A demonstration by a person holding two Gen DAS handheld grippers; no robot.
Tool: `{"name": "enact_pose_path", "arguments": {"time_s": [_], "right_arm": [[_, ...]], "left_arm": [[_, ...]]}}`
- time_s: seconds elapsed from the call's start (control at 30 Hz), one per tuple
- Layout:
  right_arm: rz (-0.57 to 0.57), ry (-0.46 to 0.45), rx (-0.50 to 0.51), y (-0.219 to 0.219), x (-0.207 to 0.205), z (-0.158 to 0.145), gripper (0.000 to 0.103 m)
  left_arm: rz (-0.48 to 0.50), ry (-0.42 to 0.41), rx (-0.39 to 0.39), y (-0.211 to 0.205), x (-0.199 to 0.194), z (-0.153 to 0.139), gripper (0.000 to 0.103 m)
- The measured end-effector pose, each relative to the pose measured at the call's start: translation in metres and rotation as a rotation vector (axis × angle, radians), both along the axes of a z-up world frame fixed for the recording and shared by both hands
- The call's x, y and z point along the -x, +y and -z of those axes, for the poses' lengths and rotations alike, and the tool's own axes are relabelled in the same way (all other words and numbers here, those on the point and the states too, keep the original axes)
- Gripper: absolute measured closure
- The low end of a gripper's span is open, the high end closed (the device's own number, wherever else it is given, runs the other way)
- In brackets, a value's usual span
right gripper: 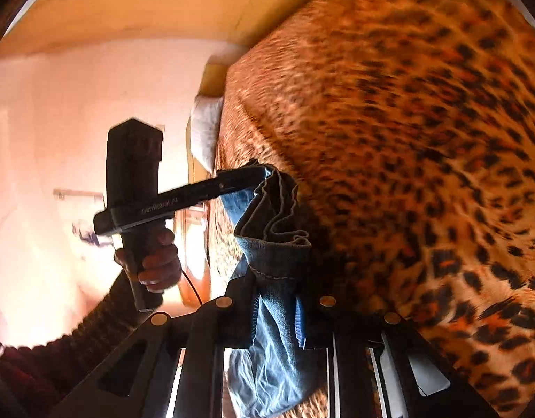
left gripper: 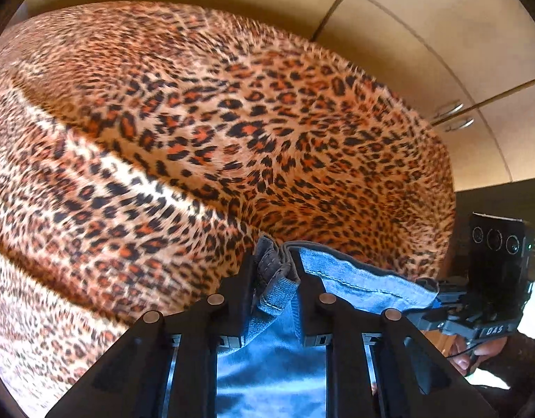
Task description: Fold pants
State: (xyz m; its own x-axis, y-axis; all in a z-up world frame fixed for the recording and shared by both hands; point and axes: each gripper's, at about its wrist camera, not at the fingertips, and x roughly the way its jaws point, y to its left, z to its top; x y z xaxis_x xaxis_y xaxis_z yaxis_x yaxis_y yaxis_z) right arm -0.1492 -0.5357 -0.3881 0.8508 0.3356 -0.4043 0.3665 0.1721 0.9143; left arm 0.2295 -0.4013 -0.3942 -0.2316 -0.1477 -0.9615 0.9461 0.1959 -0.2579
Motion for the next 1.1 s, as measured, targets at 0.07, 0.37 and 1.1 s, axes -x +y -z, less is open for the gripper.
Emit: {"name": "enact_pose_path", "arguments": {"time_s": [0.07, 0.37, 1.1], "right_arm": [[-0.038, -0.008, 0.039, 0.005, -0.006, -0.014, 0.087], [-0.368, -0.053, 0.224, 0.079, -0.062, -0.076, 0.084], [-0.939, 0.076, 0.430, 0.156, -0.216, -0.084, 0.042]], "left_arm": [[-0.013, -0.007, 0.024, 0.018, 0.003, -0.028, 0.085], [-0.133, -0.037, 0.054, 0.135, -0.027, -0.101, 0.085], [-1.056, 0.154, -0.015, 0.433, 0.059, -0.078, 0.040]]}}
